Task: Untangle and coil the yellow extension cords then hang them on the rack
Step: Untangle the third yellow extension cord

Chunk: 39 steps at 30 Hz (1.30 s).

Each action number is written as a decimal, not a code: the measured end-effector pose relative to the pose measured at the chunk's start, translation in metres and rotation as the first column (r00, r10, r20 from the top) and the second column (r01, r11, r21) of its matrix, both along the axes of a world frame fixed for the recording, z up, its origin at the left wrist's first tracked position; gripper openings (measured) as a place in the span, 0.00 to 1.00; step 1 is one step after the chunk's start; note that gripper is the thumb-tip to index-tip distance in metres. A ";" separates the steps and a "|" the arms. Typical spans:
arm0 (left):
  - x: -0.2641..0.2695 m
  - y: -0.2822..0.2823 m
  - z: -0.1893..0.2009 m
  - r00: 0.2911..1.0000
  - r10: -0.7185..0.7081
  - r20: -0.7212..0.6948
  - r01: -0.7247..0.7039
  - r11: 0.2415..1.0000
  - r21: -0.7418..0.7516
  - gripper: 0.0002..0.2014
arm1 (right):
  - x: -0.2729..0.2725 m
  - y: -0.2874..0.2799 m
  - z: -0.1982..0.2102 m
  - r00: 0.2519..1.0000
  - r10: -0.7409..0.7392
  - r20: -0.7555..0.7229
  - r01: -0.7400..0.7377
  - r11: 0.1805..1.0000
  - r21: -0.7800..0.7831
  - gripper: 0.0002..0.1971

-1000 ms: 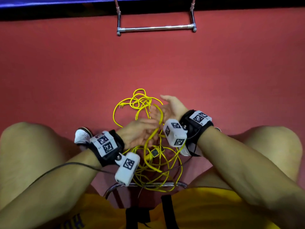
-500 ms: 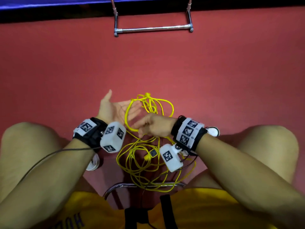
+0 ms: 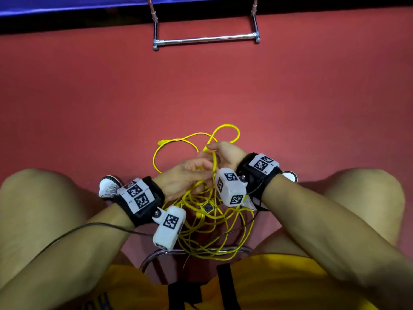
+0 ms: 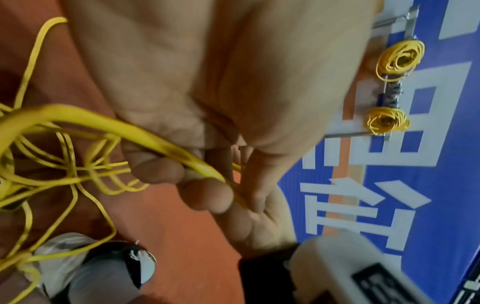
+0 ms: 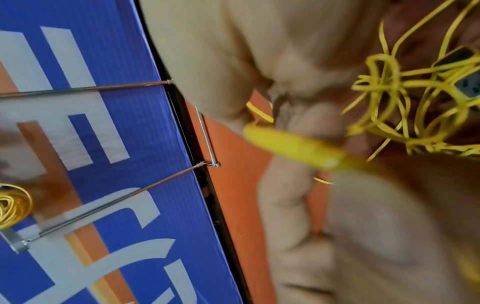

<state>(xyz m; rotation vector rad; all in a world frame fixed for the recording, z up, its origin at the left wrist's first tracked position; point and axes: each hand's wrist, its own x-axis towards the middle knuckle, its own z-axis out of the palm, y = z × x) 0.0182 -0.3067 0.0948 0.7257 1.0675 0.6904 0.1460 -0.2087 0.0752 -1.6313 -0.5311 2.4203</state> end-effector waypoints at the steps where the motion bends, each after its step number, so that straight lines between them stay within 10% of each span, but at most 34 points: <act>1: 0.001 -0.002 -0.001 0.999 -0.033 -0.027 0.033 0.999 -0.011 0.18 | 0.000 0.003 -0.002 0.995 -0.097 0.018 0.097 0.995 0.002 0.09; 7: 0.009 0.000 -0.005 0.991 0.020 -0.131 -0.032 0.995 -0.091 0.06 | 0.007 0.037 0.004 0.810 -0.578 -0.100 0.581 0.763 0.284 0.19; 13: -0.003 0.015 0.007 0.912 0.410 -0.006 -0.400 0.886 -0.235 0.17 | -0.002 0.015 0.027 0.996 0.004 -0.086 0.052 0.778 0.626 0.18; 20: -0.051 0.041 -0.005 0.559 0.818 0.138 -0.791 0.576 -0.209 0.02 | -0.003 -0.007 0.023 0.991 0.081 0.109 -0.135 0.679 0.722 0.17; 29: -0.036 0.029 -0.017 0.844 0.382 -0.377 -0.430 0.901 -0.049 0.08 | -0.005 -0.011 0.024 0.996 0.059 0.062 -0.085 0.663 0.743 0.06; 32: -0.024 0.020 -0.019 0.934 0.206 -0.291 -0.286 0.921 -0.265 0.08 | -0.003 -0.006 0.031 0.999 0.050 0.013 -0.044 0.677 0.735 0.10; 39: -0.037 0.035 0.000 0.810 0.524 0.263 -0.438 0.840 -0.321 0.25 | -0.013 -0.027 0.033 0.950 0.311 0.031 -0.247 0.685 0.685 0.10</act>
